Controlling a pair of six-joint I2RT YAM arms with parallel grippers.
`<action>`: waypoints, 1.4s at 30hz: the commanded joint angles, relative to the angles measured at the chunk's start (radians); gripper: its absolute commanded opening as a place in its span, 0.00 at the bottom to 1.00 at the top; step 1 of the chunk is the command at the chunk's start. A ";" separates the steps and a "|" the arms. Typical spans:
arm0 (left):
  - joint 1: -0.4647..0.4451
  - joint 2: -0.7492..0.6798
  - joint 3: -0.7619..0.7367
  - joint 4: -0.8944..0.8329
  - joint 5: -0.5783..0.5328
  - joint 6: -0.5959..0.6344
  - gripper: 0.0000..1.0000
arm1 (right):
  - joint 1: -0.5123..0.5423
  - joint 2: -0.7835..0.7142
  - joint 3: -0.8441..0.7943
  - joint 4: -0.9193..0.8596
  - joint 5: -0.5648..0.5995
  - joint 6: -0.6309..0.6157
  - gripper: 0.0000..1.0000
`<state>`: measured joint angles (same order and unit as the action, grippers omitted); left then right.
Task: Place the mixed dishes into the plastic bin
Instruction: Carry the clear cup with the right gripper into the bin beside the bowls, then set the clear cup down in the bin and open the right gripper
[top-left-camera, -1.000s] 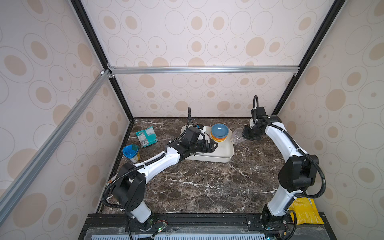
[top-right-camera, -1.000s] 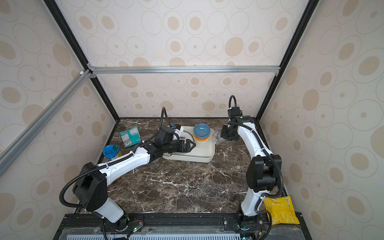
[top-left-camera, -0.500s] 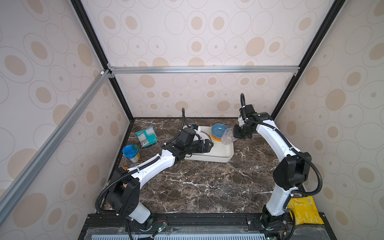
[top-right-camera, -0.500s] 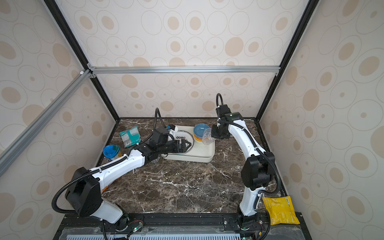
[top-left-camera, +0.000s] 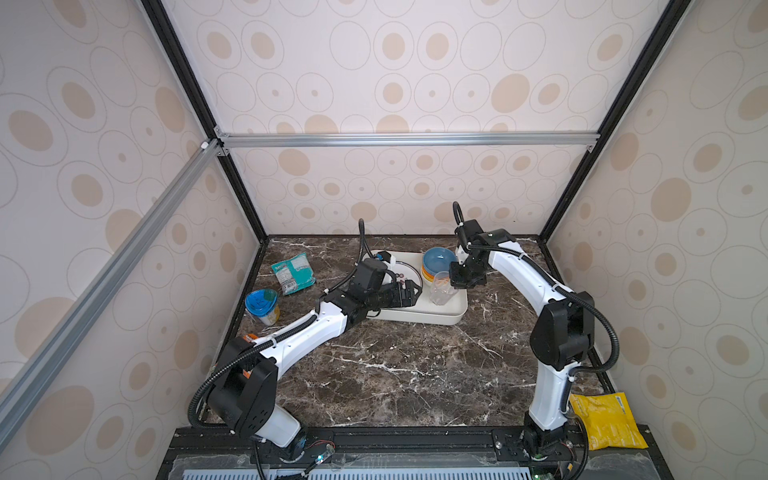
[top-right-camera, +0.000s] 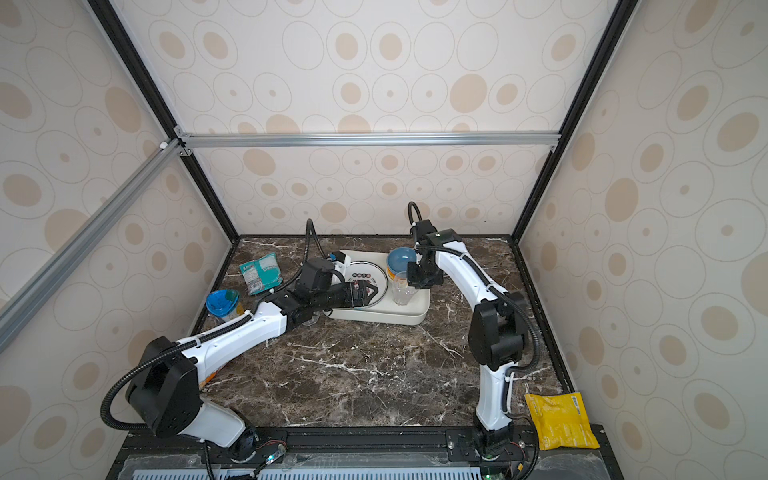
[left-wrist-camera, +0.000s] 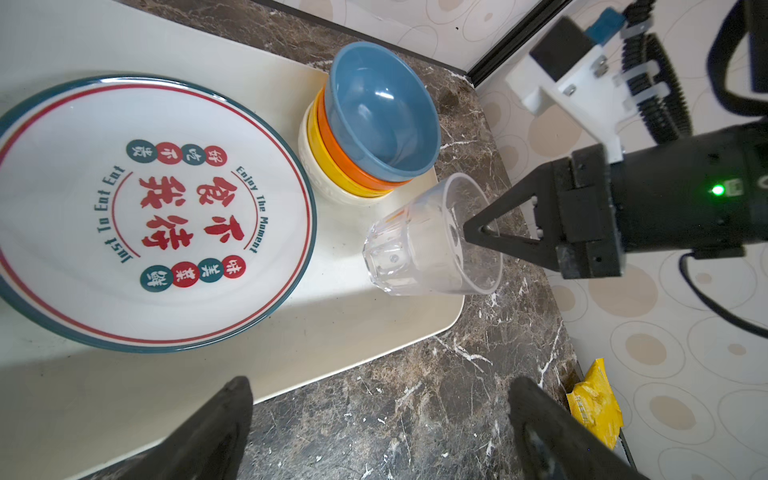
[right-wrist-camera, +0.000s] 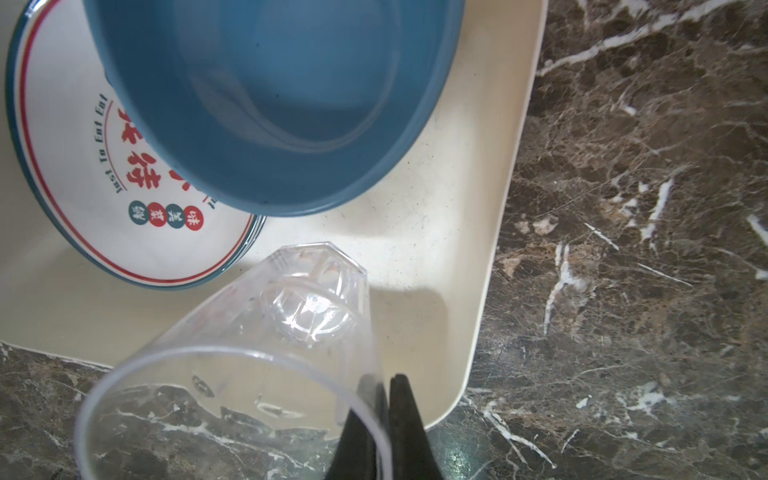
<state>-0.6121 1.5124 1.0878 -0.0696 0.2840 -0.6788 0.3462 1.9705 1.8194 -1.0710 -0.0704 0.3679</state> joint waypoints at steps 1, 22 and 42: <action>0.007 -0.035 -0.006 0.016 -0.013 -0.013 0.96 | 0.005 0.028 0.021 -0.015 0.011 -0.012 0.00; 0.014 -0.047 -0.026 0.023 -0.018 -0.022 0.96 | 0.019 0.117 0.023 -0.037 0.040 -0.029 0.00; 0.016 -0.050 -0.028 0.023 -0.020 -0.027 0.96 | 0.038 0.105 0.039 -0.037 0.070 -0.014 0.24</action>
<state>-0.6014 1.4876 1.0512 -0.0605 0.2775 -0.6960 0.3759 2.0949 1.8336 -1.0801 -0.0216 0.3519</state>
